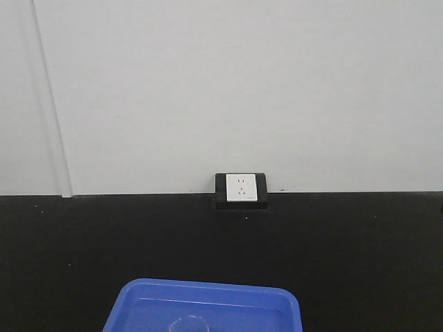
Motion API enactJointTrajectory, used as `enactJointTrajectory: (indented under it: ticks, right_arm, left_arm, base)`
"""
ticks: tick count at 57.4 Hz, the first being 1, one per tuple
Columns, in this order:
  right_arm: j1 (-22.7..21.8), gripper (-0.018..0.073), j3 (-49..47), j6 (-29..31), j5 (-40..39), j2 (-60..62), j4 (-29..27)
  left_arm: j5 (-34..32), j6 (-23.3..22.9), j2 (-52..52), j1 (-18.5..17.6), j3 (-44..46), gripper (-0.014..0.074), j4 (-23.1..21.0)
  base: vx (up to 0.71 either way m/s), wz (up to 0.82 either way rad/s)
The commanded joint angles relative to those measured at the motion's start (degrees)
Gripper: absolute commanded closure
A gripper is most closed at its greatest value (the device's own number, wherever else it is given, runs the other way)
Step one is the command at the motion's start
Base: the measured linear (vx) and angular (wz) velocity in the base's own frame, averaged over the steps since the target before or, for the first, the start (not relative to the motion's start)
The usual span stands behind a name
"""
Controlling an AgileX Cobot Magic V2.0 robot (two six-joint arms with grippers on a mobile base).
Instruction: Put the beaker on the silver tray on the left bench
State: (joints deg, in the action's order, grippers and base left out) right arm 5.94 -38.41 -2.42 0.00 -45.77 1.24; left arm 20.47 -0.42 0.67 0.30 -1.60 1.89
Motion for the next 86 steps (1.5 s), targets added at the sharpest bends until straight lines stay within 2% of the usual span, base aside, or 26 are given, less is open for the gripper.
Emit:
enactJointTrajectory:
  ticks: [1,8,22,31,39,48,55,71,75,80,86]
  right_arm:
    - [-0.3,-0.0028,-2.0,0.3,-4.8,0.0,-0.4]
    - [-0.3,-0.0170,-2.0,0.3,-5.1,-0.1,-0.2]
    - [-0.3,-0.0155,-2.0,-2.6,-9.8,-0.5,-2.3]
    - [0.6,-0.0106,-2.0,-2.7,-12.3,-4.2,2.9]
    - [6.3,-0.0060,-2.0,-2.7,-16.1,-10.9,8.6]
    - [14.9,-0.0031,-2.0,-2.7,-20.4,-19.6,16.1]
    - [19.9,-0.0031,-2.0,-2.7,-22.0,-26.0,16.7]
    - [26.4,-0.0031,-1.8,-2.9,-24.6,-37.5,18.4]
    - [26.7,-0.0031,0.2,-3.6,-30.0,-39.2,19.7]
    - [26.4,-0.0031,6.0,-5.7,-41.4,-40.8,19.6]
    - [26.4,-0.0031,11.6,-3.8,-50.7,-43.2,19.2]
  left_arm:
    - [-4.4,-0.1,0.9,-0.4,-1.6,0.0595,-0.1]
    - [-4.4,-0.1,0.9,-0.4,-1.6,0.0595,-0.1]
    - [-4.4,-0.1,0.9,-0.4,-1.6,0.0595,-0.1]
    - [-4.4,-0.1,0.9,-0.4,-1.6,0.0595,-0.1]
    - [-4.4,-0.1,0.9,-0.4,-1.6,0.0595,-0.1]
    - [-4.4,-0.1,0.9,-0.4,-1.6,0.0595,-0.1]
    - [-4.4,-0.1,0.9,-0.4,-1.6,0.0595,-0.1]
    - [-4.4,-0.1,0.9,-0.4,-1.6,0.0595,-0.1]
    - [-4.4,-0.1,0.9,-0.4,-1.6,0.0595,-0.1]
    - [-4.4,-0.1,0.9,-0.4,-1.6,0.0595,-0.1]
    - [-4.4,-0.1,0.9,-0.4,-1.6,0.0595,-0.1]
  base:
    - [0.00,0.00]
    - [0.00,0.00]
    - [0.00,0.00]
    - [0.00,0.00]
    - [0.00,0.00]
    - [0.00,0.00]
    - [0.00,0.00]
    - [0.00,0.00]
    - [0.00,0.00]
    - [0.00,0.00]
    - [0.00,0.00]
